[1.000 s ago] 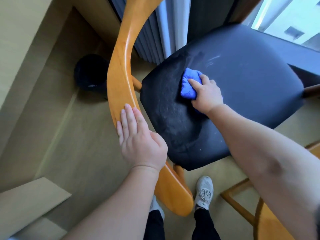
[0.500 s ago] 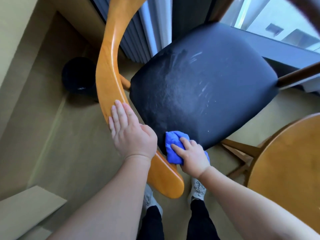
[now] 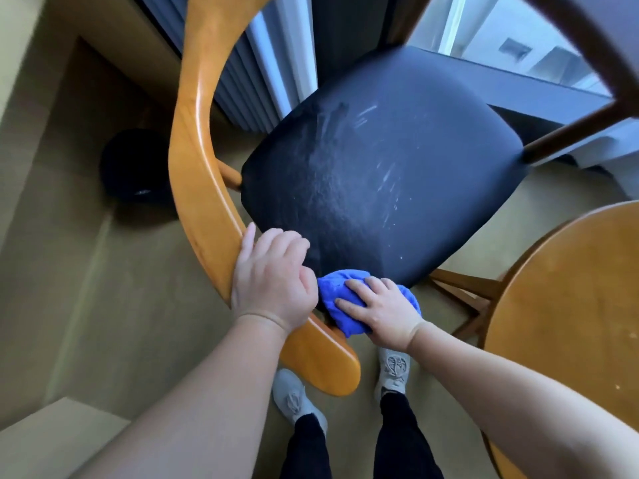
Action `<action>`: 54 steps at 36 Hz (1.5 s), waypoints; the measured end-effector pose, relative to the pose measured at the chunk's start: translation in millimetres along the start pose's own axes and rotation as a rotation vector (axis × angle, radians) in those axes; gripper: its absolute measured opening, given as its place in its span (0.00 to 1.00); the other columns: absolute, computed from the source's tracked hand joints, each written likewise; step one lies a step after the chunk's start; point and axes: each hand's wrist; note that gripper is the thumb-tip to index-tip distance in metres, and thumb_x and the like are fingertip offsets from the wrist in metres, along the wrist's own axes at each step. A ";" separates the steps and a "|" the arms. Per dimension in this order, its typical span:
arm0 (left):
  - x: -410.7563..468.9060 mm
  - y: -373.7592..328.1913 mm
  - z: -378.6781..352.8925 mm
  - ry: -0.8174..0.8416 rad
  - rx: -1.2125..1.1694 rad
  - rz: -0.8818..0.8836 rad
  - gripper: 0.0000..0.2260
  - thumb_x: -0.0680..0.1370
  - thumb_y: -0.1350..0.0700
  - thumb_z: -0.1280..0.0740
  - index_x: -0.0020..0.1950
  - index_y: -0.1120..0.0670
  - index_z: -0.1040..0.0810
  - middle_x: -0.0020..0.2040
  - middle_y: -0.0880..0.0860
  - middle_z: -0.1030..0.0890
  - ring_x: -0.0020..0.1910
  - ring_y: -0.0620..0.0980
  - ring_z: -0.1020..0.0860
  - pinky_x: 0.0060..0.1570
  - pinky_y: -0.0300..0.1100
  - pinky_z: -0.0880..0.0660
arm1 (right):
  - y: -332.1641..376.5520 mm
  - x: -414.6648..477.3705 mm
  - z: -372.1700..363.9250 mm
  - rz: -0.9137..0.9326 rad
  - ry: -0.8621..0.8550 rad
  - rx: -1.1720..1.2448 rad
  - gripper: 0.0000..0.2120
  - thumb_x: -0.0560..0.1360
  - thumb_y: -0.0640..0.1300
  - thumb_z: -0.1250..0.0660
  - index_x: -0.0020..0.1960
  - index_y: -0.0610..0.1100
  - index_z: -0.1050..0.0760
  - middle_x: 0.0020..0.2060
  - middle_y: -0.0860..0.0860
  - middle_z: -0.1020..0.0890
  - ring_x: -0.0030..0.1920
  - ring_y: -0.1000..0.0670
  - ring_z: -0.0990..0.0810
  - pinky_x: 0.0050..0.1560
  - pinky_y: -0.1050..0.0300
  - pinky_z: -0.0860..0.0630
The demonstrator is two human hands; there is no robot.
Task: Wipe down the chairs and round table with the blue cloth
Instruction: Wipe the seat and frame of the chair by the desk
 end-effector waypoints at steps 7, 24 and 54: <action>0.9 1.2 -2.0 0.051 0.013 -0.008 0.16 0.72 0.54 0.46 0.48 0.52 0.20 0.47 0.49 0.19 0.48 0.51 0.23 0.70 0.50 0.45 | -16.4 0.5 2.2 0.042 0.085 -0.068 0.26 0.64 0.42 0.30 0.62 0.53 0.27 0.57 0.43 0.24 0.44 0.40 0.25 0.38 0.51 0.31; -0.5 3.0 -2.9 0.023 0.004 0.041 0.12 0.74 0.54 0.42 0.50 0.51 0.20 0.47 0.49 0.18 0.49 0.49 0.22 0.69 0.48 0.41 | -158.0 -4.9 82.5 -0.863 0.014 -0.113 0.33 0.67 0.41 0.30 0.70 0.52 0.33 0.66 0.42 0.33 0.57 0.35 0.32 0.54 0.44 0.30; -0.4 -0.8 -1.5 0.006 0.016 0.120 0.12 0.73 0.57 0.42 0.48 0.53 0.20 0.44 0.49 0.19 0.46 0.49 0.23 0.70 0.47 0.41 | -67.0 91.8 51.2 -0.364 0.109 -0.074 0.26 0.66 0.43 0.31 0.64 0.53 0.29 0.60 0.43 0.28 0.47 0.40 0.28 0.39 0.51 0.36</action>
Point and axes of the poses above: each hand's wrist, its own x-axis towards the middle knuckle, its own z-axis out of the back of the hand, y = z × x
